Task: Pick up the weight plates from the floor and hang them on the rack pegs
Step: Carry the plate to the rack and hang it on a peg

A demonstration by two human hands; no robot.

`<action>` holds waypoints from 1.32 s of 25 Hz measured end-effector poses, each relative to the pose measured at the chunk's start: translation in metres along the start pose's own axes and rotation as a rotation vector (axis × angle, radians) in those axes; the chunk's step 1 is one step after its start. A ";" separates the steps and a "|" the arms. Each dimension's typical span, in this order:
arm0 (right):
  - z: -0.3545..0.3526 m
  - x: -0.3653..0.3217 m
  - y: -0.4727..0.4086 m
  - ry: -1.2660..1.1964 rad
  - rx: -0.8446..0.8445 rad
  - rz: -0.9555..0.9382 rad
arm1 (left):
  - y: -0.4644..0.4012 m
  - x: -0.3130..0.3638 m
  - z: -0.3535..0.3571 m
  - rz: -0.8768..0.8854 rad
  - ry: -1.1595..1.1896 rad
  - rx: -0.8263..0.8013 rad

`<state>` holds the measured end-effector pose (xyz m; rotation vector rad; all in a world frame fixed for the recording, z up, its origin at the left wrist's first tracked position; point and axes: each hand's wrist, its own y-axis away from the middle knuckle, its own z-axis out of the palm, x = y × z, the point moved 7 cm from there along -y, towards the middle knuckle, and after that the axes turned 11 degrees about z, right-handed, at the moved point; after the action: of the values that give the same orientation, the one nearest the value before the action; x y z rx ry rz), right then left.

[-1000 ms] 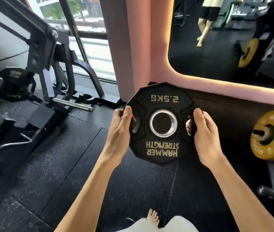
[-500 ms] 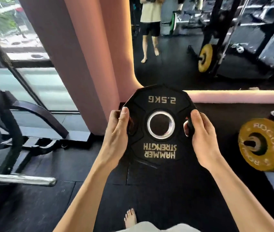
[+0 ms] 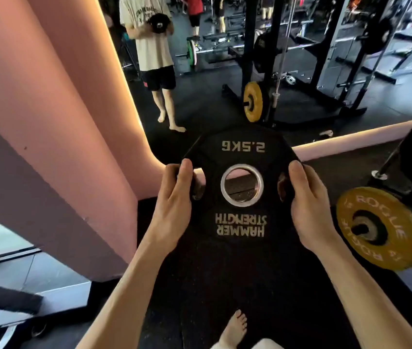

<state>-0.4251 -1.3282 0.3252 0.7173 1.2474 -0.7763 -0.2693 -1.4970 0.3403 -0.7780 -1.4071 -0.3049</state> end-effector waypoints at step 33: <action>-0.277 -0.327 -0.208 0.355 1.312 -0.550 | -0.392 0.150 0.562 0.431 0.618 -0.921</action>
<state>-0.7930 -1.1770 0.5871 1.6291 1.1477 -2.0533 -0.9156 -1.3798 0.5863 -1.5411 -0.4393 -0.7969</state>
